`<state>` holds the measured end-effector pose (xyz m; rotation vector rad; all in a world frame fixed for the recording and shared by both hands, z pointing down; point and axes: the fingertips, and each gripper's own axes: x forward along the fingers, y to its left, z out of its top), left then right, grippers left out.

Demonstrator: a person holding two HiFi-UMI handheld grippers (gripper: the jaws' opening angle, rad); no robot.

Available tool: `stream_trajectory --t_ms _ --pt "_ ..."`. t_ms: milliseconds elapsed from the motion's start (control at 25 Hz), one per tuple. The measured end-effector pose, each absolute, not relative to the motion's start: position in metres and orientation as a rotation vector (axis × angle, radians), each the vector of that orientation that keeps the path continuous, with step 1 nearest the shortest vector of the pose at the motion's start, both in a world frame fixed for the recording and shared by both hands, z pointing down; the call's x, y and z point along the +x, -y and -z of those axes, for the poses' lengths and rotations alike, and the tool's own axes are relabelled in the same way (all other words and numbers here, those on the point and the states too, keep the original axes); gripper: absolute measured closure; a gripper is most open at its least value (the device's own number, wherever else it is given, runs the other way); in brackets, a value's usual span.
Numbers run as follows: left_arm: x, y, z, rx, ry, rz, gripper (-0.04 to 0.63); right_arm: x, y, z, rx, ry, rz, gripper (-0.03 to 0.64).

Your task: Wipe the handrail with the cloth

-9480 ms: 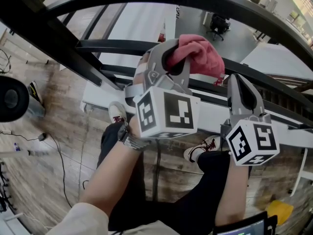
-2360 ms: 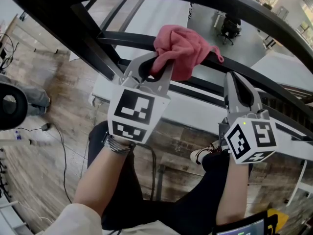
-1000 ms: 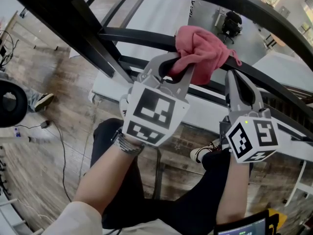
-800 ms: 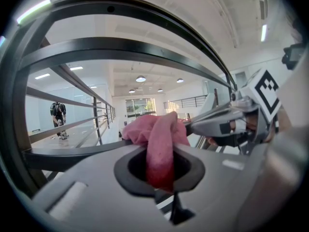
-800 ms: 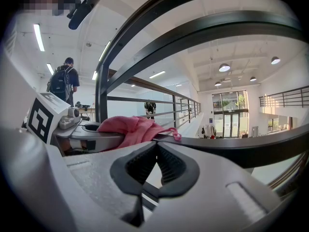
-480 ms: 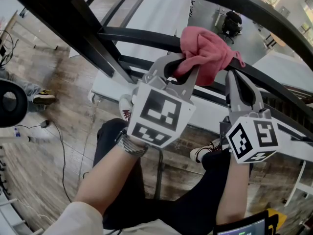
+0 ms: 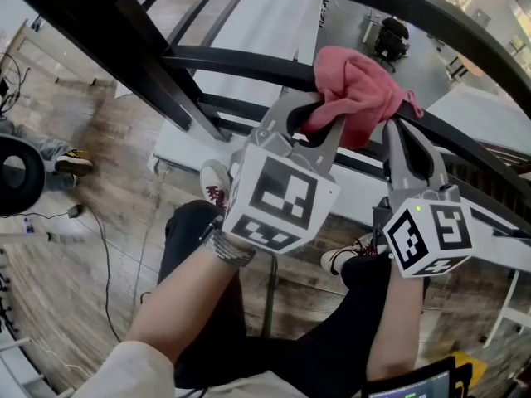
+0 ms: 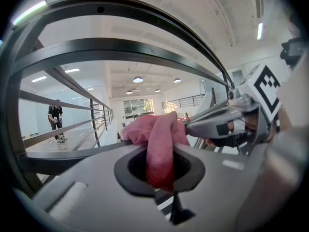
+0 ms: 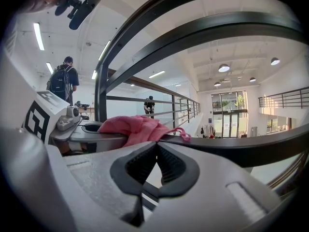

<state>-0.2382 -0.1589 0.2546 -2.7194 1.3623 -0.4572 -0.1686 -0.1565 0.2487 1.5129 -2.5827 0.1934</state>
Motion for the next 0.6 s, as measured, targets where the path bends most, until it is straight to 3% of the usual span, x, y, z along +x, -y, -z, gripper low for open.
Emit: stream_trajectory --t_ms 600 --pt "-0.218 0.157 -0.255 -2.697 -1.310 0.459 0.566 -0.152 0.156 -0.248 1.554 2.570 -0.203 0.615"
